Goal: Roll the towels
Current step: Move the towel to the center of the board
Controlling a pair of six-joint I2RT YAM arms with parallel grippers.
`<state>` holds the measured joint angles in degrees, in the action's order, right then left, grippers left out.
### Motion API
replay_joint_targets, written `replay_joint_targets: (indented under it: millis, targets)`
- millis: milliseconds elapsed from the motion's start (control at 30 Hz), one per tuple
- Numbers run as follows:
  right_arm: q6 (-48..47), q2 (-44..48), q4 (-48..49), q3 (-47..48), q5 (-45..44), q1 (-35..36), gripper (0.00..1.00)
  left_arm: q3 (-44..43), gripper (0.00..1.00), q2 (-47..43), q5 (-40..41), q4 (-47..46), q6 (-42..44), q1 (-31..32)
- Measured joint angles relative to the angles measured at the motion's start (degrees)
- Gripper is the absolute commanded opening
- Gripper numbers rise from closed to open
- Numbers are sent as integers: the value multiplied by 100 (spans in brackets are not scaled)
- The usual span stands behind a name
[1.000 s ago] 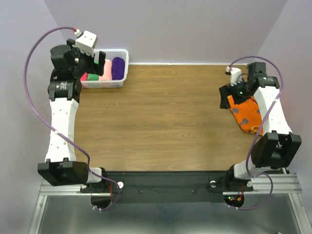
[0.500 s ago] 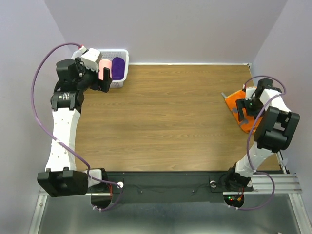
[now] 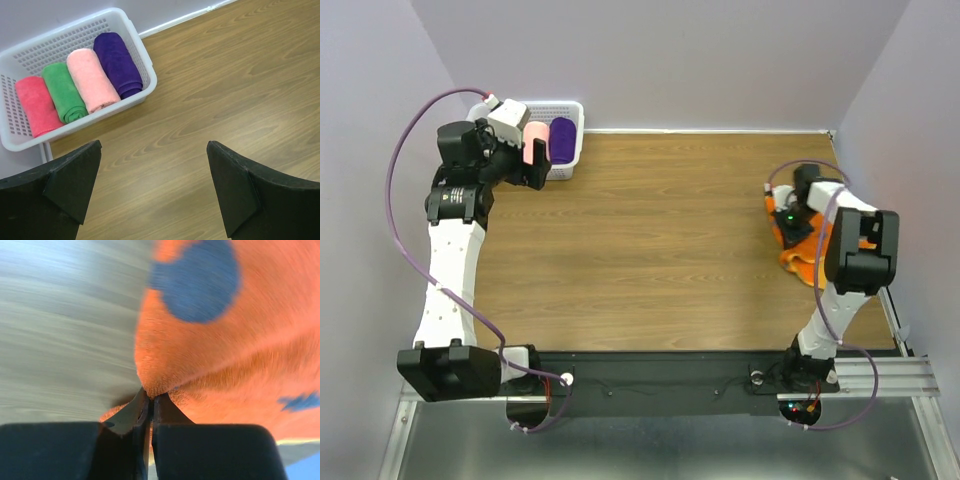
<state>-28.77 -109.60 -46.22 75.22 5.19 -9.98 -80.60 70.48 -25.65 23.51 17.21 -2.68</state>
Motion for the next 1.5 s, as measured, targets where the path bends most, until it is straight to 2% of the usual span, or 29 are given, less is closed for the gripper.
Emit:
replay_joint_targets:
  millis: [100, 167, 200, 233, 300, 400, 500, 533, 600, 700, 733, 900, 1000, 1233, 1500]
  targets:
    - [9, 63, 17, -107, -22, 846, 1, 0, 99, 118, -66, 44, -33, -2]
    - [39, 94, 15, -149, -28, 1502, 9, 0, 99, 203, -122, 90, -63, -2]
    - [92, 101, 4, -151, -2, 1858, 21, 0, 99, 260, -188, 120, -79, -2]
    - [149, 103, 4, -146, 48, 2129, 51, 0, 99, 302, -234, 138, -85, -2]
    - [328, 116, -11, -140, 396, 2564, 64, -2, 99, 404, -361, 203, -111, -2]
    - [748, 136, -151, 46, 1375, 2986, 66, -2, 99, 560, -636, 258, -153, -2]
    - [1045, 238, -216, 376, 1950, 2938, 66, 92, 99, 627, -885, 184, -190, 68]
    - [1086, 352, -232, 531, 2048, 2841, 63, 177, 98, 625, -907, 160, -190, 162]
    - [1099, 658, -212, 780, 2009, 2608, 60, 365, 97, 619, -957, 116, -186, 457]
    - [1021, 1097, -177, 907, 1888, 1943, 48, 656, 92, 621, -1047, 24, -188, 844]
    - [1012, 1137, -175, 935, 1873, 1657, 47, 713, 91, 627, -1058, 13, -188, 940]
    - [949, 704, -175, 940, 1460, 289, 43, 920, 84, 636, -955, -157, -96, 1543]
    - [885, 343, -205, 916, 1213, -210, 43, 1158, 82, 614, -730, -306, 103, 2275]
    - [931, -463, -234, 1303, 1110, -494, 47, 1246, 84, 922, -203, -402, 485, 3862]
    - [1246, -1152, -190, 1799, 1491, -501, 46, 1281, 87, 1478, 498, -662, 1060, 4986]
